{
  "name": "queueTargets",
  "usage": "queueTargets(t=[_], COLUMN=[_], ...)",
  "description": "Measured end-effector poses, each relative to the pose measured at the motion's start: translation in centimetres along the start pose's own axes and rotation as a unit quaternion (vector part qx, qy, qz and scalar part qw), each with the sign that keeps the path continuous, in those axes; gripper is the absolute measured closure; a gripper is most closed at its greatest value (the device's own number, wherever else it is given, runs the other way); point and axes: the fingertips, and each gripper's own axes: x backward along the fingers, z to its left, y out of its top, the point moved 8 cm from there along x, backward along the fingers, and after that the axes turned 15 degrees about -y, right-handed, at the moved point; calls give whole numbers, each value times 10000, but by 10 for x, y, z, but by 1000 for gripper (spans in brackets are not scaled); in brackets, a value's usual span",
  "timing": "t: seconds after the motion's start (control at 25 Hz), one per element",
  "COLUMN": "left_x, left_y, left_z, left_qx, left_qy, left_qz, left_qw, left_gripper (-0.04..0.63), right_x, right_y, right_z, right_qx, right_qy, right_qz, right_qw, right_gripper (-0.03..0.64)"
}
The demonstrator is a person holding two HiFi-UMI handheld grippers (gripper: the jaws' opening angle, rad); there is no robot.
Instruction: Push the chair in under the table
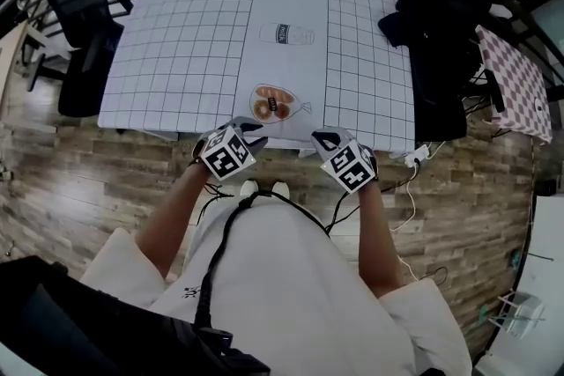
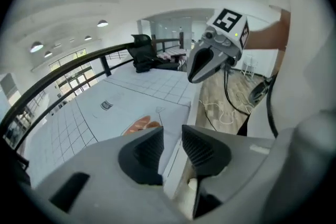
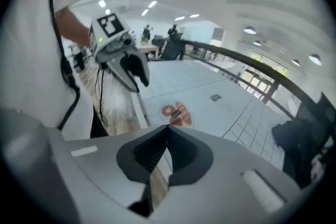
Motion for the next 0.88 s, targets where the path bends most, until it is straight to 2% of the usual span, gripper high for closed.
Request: queueTargets(t=[0.08,0.16,0.36,0.44,0.52,0.88], left_x=[13,27,59,66,70,68], left_y=[1,4,13,14,15,7], left_z=[-5,-10,-23,-28,-31,-32], left_qx=[236,406,627,669,693,848], left_qy=[110,250,708,879,977,985], left_qz=[-438,-795,-1501,-1679,-1778,-1812], left_qw=[9987,9957,9841,9796,9768,9748], left_gripper=[486,518,586,587,588,588], right_x=[12,25,55,62,66,65], right_y=[11,20,28,27,26,32], right_z=[0,3,10,12,12,10], right_qx=[-786,-1404,-2664,-2857,-2907,-2775], right_qy=[-90,-117,-166,-230,-276,-316], right_qz=[-490,-931,-1818,-1917,-1934,-1968], right_qw=[9957,9856,9464,9387,9367,9398], right_gripper=[612,612,612,612,612,612])
